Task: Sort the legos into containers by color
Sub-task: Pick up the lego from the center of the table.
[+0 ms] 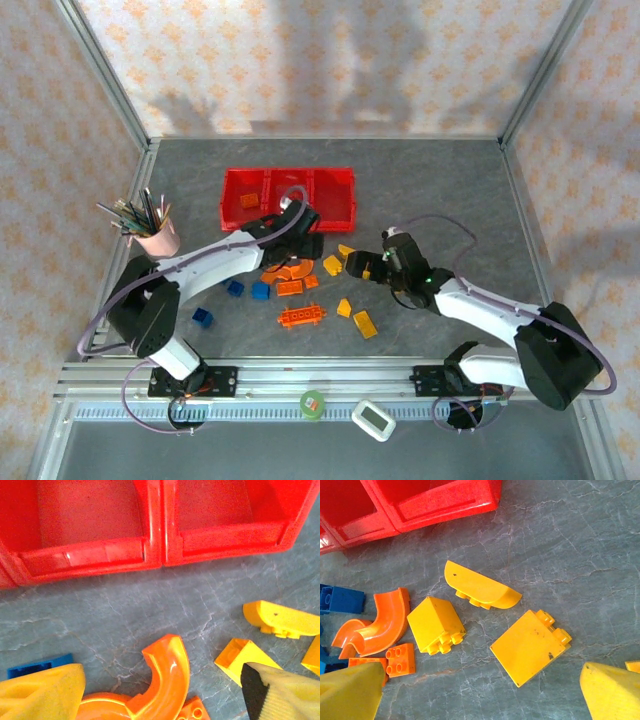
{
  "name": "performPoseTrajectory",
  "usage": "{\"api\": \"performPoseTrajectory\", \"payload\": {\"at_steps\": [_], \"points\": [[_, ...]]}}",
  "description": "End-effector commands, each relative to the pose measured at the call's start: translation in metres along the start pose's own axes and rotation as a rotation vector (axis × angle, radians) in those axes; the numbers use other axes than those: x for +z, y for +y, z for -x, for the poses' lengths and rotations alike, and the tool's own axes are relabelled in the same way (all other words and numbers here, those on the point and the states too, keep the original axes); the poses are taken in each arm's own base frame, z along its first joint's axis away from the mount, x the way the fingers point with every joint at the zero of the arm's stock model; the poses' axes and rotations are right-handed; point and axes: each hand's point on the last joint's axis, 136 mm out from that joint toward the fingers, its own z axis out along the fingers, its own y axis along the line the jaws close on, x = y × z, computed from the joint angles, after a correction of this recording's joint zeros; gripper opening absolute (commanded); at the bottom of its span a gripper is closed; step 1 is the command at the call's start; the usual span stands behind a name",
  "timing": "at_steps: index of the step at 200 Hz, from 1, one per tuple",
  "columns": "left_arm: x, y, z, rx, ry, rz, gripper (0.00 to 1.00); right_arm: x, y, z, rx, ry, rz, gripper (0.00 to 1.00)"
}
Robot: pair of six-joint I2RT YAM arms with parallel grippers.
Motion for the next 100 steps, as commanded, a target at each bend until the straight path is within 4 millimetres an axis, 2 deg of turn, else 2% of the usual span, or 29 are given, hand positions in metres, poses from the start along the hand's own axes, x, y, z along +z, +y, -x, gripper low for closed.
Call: {"api": "performPoseTrajectory", "payload": {"at_steps": [1,46,71,100], "points": [[0.017,0.008,-0.018,-0.007,0.054,0.081,0.85,-0.009,0.003,0.007,0.003,-0.036,0.023,1.00],[0.040,0.005,-0.024,0.016,0.080,0.121,0.84,-0.012,0.002,0.008,0.009,-0.043,0.023,1.00],[0.047,0.003,-0.024,0.025,0.080,0.120,0.78,-0.011,0.000,0.007,0.014,-0.043,0.021,1.00],[0.056,-0.003,-0.022,0.039,0.082,0.111,0.68,-0.009,-0.001,0.005,0.016,-0.035,0.017,1.00]]}}
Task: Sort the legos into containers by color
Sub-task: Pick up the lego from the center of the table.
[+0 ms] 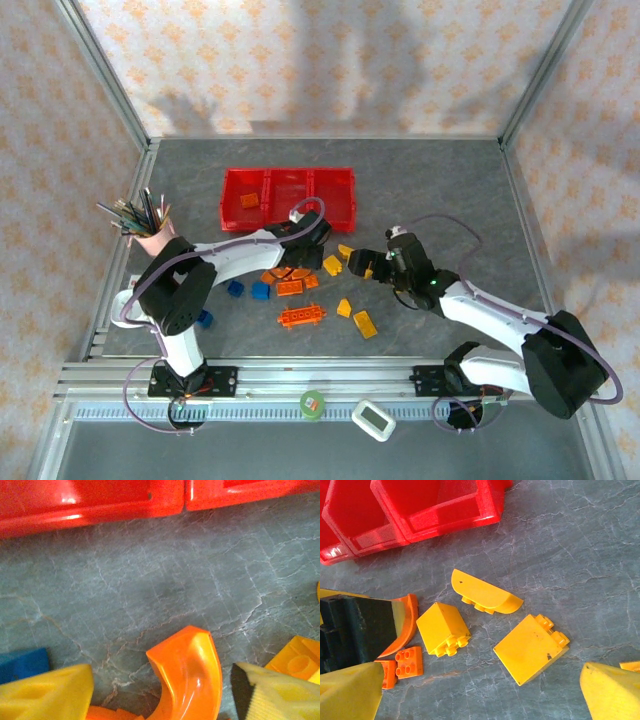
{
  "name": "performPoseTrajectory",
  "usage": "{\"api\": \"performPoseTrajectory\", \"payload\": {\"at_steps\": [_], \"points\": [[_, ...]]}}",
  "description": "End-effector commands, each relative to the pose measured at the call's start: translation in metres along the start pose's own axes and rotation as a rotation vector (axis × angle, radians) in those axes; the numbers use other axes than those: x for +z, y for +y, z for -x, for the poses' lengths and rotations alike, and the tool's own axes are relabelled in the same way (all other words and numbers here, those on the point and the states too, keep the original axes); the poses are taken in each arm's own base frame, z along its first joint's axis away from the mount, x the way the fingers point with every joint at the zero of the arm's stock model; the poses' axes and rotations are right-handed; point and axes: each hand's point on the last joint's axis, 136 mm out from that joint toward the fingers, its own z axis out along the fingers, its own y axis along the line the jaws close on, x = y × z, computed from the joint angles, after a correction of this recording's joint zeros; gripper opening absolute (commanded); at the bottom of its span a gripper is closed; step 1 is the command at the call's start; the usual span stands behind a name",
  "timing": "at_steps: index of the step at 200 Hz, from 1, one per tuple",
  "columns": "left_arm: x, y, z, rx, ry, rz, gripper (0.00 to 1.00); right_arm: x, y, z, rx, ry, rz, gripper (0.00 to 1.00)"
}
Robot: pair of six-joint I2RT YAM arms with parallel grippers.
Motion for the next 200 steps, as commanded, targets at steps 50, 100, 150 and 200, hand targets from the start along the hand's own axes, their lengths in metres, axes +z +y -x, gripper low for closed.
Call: {"api": "performPoseTrajectory", "payload": {"at_steps": [50,100,150,200], "points": [[0.016,-0.009,0.010,0.028,-0.013,0.028,0.56,-0.002,-0.003,0.000,0.006,-0.008,-0.002,1.00],[0.024,-0.010,0.005,0.028,0.004,0.028,0.48,-0.002,-0.003,0.001,0.005,-0.013,-0.003,1.00],[0.025,-0.011,0.004,0.023,0.011,0.027,0.53,-0.002,-0.003,0.001,0.003,-0.014,-0.002,1.00],[0.038,-0.010,-0.004,0.025,0.036,0.043,0.48,-0.002,-0.004,0.001,0.003,-0.015,-0.004,1.00]]}}
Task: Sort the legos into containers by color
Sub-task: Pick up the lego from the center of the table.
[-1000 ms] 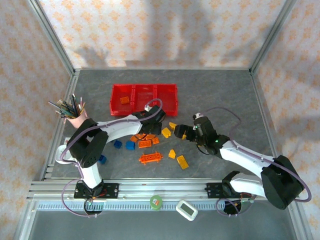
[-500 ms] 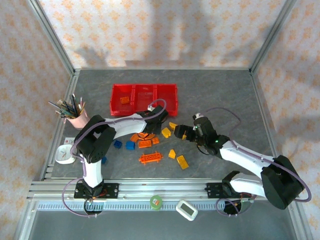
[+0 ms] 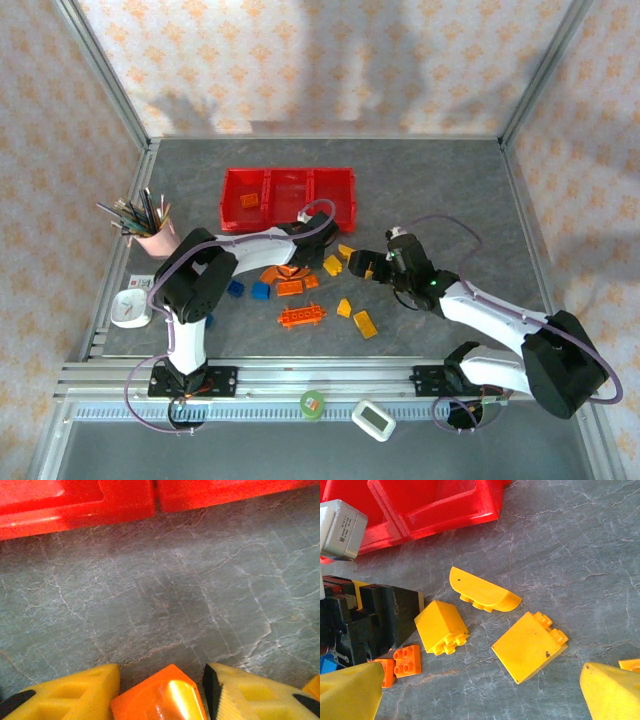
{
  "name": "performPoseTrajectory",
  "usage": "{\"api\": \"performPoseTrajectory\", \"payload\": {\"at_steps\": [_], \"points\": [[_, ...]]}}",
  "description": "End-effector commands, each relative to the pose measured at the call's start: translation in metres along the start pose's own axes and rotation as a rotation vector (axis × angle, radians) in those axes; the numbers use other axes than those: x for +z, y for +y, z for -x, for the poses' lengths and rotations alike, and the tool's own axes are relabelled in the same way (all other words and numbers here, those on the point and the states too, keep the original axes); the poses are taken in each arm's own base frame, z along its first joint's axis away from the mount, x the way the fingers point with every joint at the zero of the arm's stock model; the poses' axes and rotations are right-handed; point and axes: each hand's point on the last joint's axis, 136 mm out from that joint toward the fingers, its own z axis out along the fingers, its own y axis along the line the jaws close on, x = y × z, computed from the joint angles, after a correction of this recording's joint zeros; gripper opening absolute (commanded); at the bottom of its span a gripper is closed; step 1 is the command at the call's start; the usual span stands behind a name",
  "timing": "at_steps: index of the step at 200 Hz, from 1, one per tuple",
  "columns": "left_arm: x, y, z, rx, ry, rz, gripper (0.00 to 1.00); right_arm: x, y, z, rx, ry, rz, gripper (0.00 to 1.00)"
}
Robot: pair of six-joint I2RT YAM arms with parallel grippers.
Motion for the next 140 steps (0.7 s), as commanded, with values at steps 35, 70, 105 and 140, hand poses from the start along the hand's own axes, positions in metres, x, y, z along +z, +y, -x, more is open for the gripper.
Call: {"api": "performPoseTrajectory", "payload": {"at_steps": [35,70,105,140], "points": [[0.003,-0.002,0.002,-0.004,-0.003,0.013,0.41,-0.003,0.000,0.005,0.003,-0.021,0.003,1.00],[-0.012,-0.001,0.012,-0.017,-0.040,0.000,0.38,-0.006,0.001,0.009,-0.011,-0.027,-0.004,1.00],[-0.026,0.002,0.019,-0.034,-0.069,-0.015,0.36,-0.008,0.004,0.012,-0.033,-0.027,-0.008,1.00],[-0.036,0.010,0.026,-0.057,-0.095,-0.017,0.36,-0.011,0.010,0.014,-0.066,-0.024,0.013,1.00]]}}
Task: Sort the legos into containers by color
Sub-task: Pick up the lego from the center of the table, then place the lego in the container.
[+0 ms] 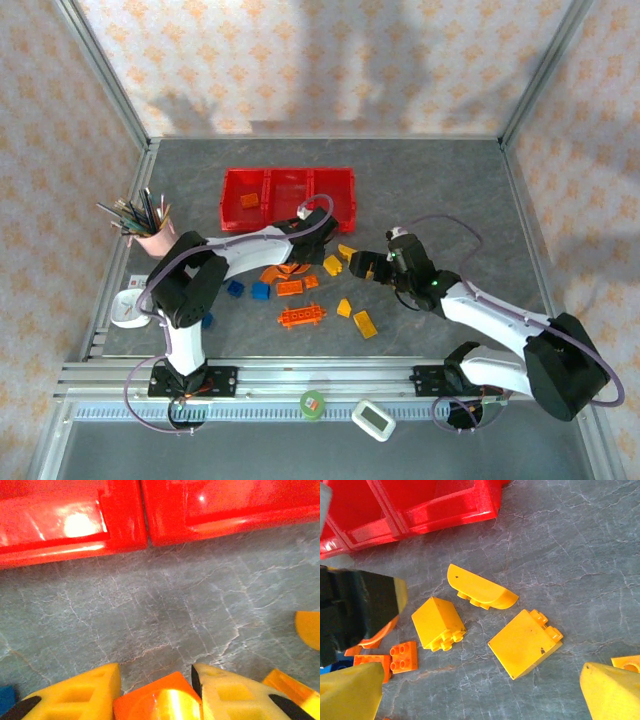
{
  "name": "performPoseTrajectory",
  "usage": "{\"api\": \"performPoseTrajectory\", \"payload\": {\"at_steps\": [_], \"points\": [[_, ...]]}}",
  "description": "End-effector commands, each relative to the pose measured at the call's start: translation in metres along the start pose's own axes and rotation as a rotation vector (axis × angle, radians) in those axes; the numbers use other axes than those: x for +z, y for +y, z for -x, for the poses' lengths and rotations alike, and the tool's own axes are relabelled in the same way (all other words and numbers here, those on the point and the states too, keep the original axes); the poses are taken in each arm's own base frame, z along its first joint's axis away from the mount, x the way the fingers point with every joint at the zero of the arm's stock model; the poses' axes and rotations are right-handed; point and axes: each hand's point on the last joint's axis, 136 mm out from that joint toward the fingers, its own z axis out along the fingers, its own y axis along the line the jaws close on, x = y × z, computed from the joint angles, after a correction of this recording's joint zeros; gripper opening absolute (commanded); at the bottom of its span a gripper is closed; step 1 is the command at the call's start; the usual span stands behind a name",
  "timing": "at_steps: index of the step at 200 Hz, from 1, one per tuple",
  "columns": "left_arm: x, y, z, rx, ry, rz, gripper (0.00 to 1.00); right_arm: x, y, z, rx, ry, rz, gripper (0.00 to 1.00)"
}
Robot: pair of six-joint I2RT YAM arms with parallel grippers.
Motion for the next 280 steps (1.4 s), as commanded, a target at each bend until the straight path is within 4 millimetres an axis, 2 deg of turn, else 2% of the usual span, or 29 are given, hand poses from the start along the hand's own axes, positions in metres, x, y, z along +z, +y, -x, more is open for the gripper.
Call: {"api": "performPoseTrajectory", "payload": {"at_steps": [1,31,53,72,85,109,130,158,195,201,207,230,257,280], "points": [[-0.014,0.013,0.011,-0.035,-0.039,0.021,0.36,-0.008,0.011,0.015,-0.040,-0.030,0.022,1.00],[-0.027,0.023,0.022,-0.058,-0.067,0.019,0.34,-0.010,0.023,0.020,-0.074,-0.023,0.052,1.00],[-0.041,0.040,0.038,-0.088,-0.106,0.038,0.34,-0.009,0.038,0.025,-0.096,-0.024,0.079,1.00],[-0.054,0.063,0.055,-0.134,-0.148,0.060,0.34,-0.009,0.055,0.032,-0.103,-0.034,0.116,1.00],[-0.061,0.081,0.067,-0.172,-0.172,0.069,0.33,-0.001,0.063,0.032,-0.093,-0.018,0.134,1.00],[-0.077,0.117,0.097,-0.234,-0.239,0.113,0.33,0.005,0.082,0.042,-0.066,-0.033,0.188,1.00],[-0.081,0.144,0.123,-0.277,-0.274,0.150,0.33,0.011,0.092,0.050,-0.054,-0.044,0.205,1.00],[-0.072,0.176,0.154,-0.318,-0.290,0.218,0.33,0.016,0.100,0.060,-0.047,-0.061,0.210,1.00],[-0.039,0.195,0.185,-0.356,-0.277,0.223,0.34,0.022,0.099,0.066,-0.055,-0.075,0.181,1.00],[-0.039,0.198,0.190,-0.360,-0.284,0.230,0.33,0.023,0.099,0.067,-0.057,-0.075,0.179,1.00],[-0.022,0.201,0.186,-0.353,-0.256,0.255,0.34,0.023,0.099,0.067,-0.060,-0.076,0.174,1.00],[-0.005,0.212,0.185,-0.362,-0.237,0.289,0.34,0.022,0.097,0.071,-0.067,-0.090,0.160,1.00],[0.005,0.215,0.186,-0.347,-0.224,0.302,0.45,0.022,0.099,0.072,-0.079,-0.090,0.160,1.00],[0.000,0.215,0.185,-0.342,-0.215,0.304,0.53,0.020,0.099,0.075,-0.096,-0.093,0.146,1.00]]}}
